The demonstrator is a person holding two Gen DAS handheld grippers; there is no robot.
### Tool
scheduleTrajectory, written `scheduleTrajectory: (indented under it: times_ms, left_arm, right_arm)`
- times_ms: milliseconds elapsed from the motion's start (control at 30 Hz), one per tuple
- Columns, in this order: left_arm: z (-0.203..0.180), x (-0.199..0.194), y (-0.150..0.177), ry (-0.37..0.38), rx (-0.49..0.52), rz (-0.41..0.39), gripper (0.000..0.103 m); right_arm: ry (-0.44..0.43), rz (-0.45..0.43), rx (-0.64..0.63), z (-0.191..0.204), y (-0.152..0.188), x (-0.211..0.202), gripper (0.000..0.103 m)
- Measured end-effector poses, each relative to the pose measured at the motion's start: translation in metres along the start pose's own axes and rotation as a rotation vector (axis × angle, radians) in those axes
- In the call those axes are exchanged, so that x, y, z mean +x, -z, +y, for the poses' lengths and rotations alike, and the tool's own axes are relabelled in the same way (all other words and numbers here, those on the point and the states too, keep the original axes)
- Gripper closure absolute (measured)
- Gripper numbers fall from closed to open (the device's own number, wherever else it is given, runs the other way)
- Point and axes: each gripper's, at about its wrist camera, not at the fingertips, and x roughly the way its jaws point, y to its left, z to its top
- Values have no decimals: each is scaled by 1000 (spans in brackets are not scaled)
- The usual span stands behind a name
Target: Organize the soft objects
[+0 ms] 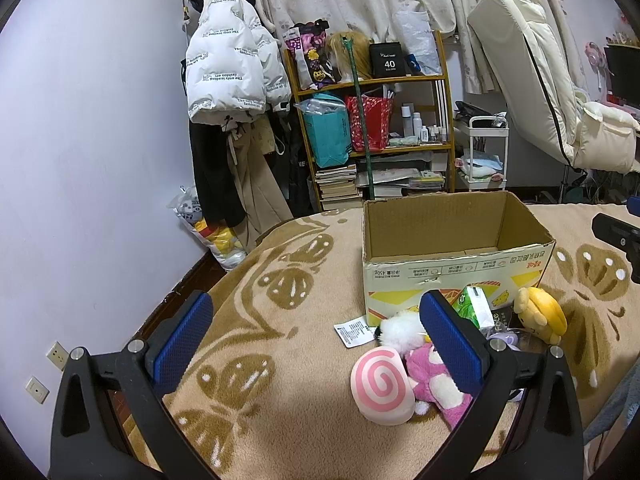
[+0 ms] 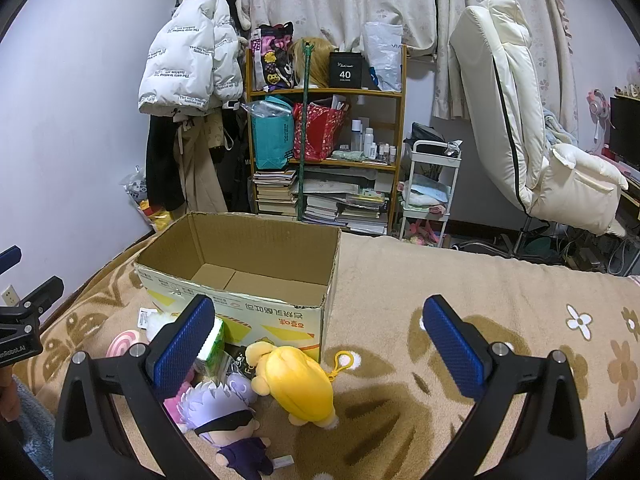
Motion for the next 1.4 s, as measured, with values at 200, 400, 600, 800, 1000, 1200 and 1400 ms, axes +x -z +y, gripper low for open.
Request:
scheduleTrajectory:
  times_ms: [200,400,600,800,1000,1200,1400]
  left_arm:
    - [3,0,0,3,-1,-2,1]
    - [2,0,0,2,0,-3,1]
    - [2,0,0,2,0,-2,1]
    - [5,-2,0,5,-1,-5,1]
    - [12,-5,-2,-2,-11,2,1]
    - [6,7,-1,-1,5,51,1]
    - [7,25,0,54,-13,136,1]
  right_arm:
    - [1,1,0,0,0,0,0]
    - [0,0,0,0,0,0,0]
    - [1,2,0,0,0,0,0]
    - [1,2,0,2,-1,1,0]
    - [-7,14,0,2,-2,1,0]
    - [-11,46,-1,-2,-2,4,0]
    - [-37,120,19,-3,9,19,0]
